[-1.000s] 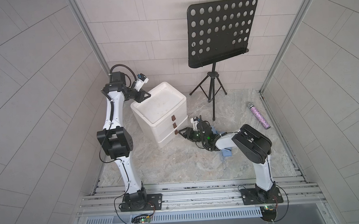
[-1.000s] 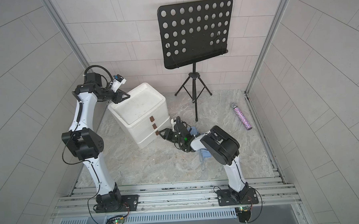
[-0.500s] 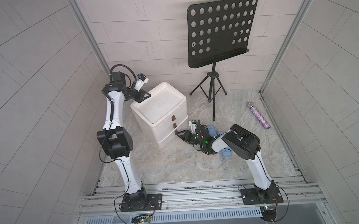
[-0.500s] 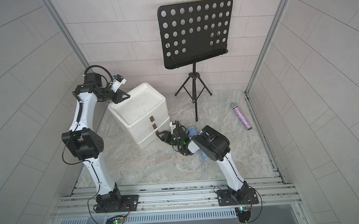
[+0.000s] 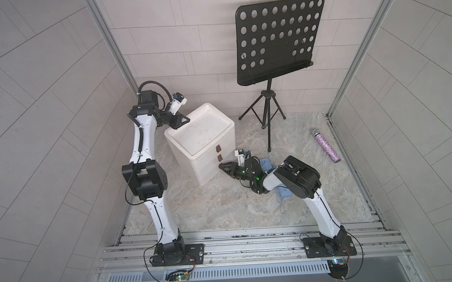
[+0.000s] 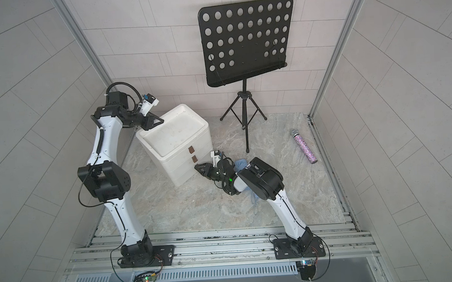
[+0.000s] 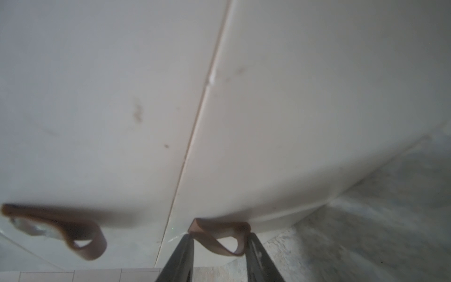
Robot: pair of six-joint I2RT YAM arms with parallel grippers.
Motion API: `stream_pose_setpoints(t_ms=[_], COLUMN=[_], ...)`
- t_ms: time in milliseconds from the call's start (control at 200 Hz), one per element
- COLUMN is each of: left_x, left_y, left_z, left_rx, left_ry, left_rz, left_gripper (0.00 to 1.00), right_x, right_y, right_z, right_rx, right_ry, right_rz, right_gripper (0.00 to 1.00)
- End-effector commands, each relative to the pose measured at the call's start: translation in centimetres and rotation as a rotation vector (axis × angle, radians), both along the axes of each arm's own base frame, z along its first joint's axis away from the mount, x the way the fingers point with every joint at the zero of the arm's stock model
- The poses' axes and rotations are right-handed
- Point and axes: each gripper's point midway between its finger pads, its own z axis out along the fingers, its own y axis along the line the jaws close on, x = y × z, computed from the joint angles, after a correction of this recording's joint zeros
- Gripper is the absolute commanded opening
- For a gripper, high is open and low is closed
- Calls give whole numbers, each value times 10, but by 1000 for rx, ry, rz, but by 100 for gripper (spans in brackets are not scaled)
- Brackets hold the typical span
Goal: Place the umbrella in the drawer by color
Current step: Open the drawer in the storage box.
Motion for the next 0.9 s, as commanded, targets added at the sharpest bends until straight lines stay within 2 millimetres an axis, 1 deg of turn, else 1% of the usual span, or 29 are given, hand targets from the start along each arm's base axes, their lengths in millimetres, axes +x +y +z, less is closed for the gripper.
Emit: stream_pose_setpoints(t_ms=[0, 165, 225, 350, 405, 465, 595, 896], left_x=[-46, -46, -45, -38, -33, -29, -25, -21], left_y=[-33, -33, -32, -28, -25, -21, -15, -11], left_z=[-58, -59, -59, -60, -60, -60, -60, -63], left_rx=[-217, -215, -214, -219, -227, -233, -230, -201], left_ry=[441, 443, 441, 434, 430, 424, 415, 409], left_rz=[-3, -1, 3, 35, 52, 67, 85, 98], left_gripper=[2, 2, 2, 2, 2, 1, 1, 1], right_x=[-1, 0, -1, -4, -6, -8, -13, -32], right_y=[7, 5, 5, 1, -2, -4, -11, -24], right_z=[23, 22, 23, 24, 25, 26, 28, 28], right_rx=[71, 69, 68, 57, 46, 31, 3, -29], right_ry=[-55, -50, -51, -51, -52, -56, -61, -55], right_rz=[20, 16, 16, 16, 16, 18, 19, 35], right_gripper=[29, 17, 14, 8, 3, 0, 0, 0])
